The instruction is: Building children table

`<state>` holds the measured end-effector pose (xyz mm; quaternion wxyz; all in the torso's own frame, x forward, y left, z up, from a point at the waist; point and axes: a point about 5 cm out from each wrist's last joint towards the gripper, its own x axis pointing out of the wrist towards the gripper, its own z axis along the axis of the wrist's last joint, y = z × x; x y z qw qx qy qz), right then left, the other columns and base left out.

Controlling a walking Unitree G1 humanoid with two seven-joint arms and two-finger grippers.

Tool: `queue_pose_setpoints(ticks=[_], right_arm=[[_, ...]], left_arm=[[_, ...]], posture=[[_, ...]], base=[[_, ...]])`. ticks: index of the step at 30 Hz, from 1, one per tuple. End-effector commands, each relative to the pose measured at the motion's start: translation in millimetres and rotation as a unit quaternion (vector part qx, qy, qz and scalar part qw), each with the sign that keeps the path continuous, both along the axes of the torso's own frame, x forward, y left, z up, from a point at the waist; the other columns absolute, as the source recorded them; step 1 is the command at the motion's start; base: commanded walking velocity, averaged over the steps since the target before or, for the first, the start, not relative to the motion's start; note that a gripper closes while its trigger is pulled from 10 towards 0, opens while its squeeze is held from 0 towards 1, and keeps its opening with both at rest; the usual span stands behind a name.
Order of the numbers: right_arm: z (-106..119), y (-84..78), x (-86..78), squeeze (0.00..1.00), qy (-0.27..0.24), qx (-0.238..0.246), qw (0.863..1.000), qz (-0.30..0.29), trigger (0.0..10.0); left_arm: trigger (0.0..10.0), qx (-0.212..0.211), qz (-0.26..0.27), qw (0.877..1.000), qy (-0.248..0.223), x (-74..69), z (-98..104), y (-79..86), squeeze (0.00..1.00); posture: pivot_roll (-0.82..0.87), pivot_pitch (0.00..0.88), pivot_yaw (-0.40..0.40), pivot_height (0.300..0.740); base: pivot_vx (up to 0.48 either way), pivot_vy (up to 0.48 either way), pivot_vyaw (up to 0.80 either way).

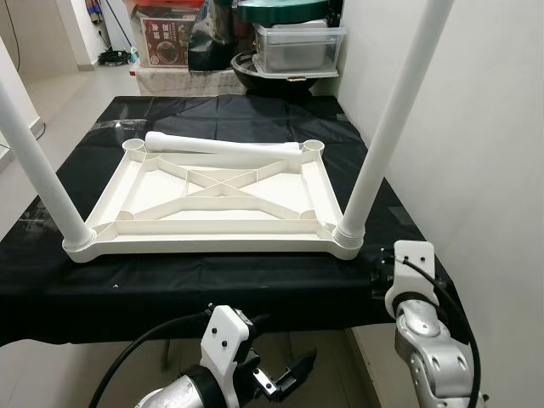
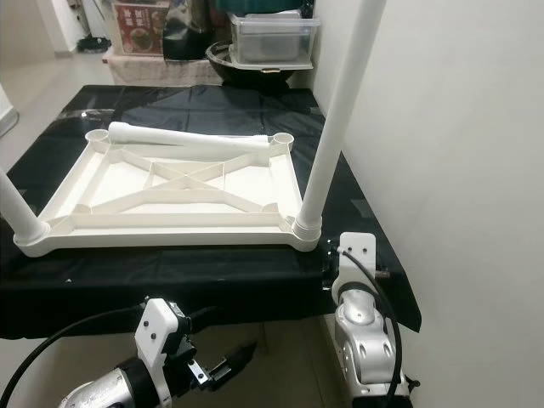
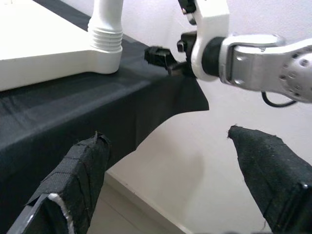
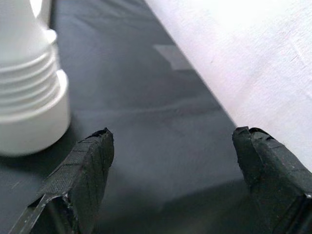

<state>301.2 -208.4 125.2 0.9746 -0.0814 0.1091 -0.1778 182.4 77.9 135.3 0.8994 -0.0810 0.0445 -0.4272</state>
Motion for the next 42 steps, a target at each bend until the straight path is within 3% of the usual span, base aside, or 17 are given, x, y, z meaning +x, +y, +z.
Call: queue_pose_setpoints(ticks=[1,7,12,13,24,31,36,42], right_arm=[[-2,-5.3,5.5,0.00,-0.003,-0.004,1.000,-0.010,10.0],[0,-10.7,15.1,0.00,-0.010,-0.008,1.000,-0.016,10.0],[8,-24.7,32.2,0.00,-0.034,-0.003,0.999,-0.037,10.0],[14,-34.5,37.7,0.00,-0.046,-0.006,0.998,-0.053,10.0],[25,-57.0,49.8,0.00,-0.075,0.002,0.995,-0.062,10.0],[25,-57.8,55.8,0.00,-0.086,0.023,0.995,-0.042,10.0],[28,-47.1,66.1,0.00,-0.102,0.067,0.992,0.028,10.0],[27,-38.1,70.0,0.00,-0.101,0.070,0.989,0.080,10.0]], left_arm=[[10.0,0.000,-0.002,1.000,0.002,-3.4,2,0.3,0.00],[10.0,0.000,-0.002,1.000,0.002,-6.3,5,0.9,0.00],[10.0,-0.001,0.007,1.000,-0.006,-10.7,13,1.9,0.00],[10.0,-0.001,0.007,1.000,-0.007,-13.0,16,2.4,0.00],[10.0,-0.009,0.001,1.000,-0.003,-22.3,27,-0.7,0.00],[10.0,-0.012,0.000,1.000,-0.005,-23.7,31,-1.6,0.00],[10.0,-0.009,0.001,1.000,-0.002,-27.4,32,0.3,0.00],[10.0,-0.007,0.001,1.000,0.001,-28.3,33,0.6,0.00]], posture=[[0.09,0.153,-0.024,0.740],[0.10,0.176,-0.019,0.740],[0.13,0.217,-0.013,0.740],[0.13,0.234,-0.010,0.740],[0.14,0.291,0.005,0.740],[0.15,0.299,0.009,0.740],[0.16,0.303,0.009,0.740],[0.16,0.300,0.008,0.740]], base=[[0.000,0.000,0.00],[0.000,0.000,0.00],[0.000,0.000,0.00],[0.000,0.000,0.00],[0.000,0.000,0.00],[0.000,0.000,0.00],[0.000,0.000,0.00],[0.000,0.000,0.00]])
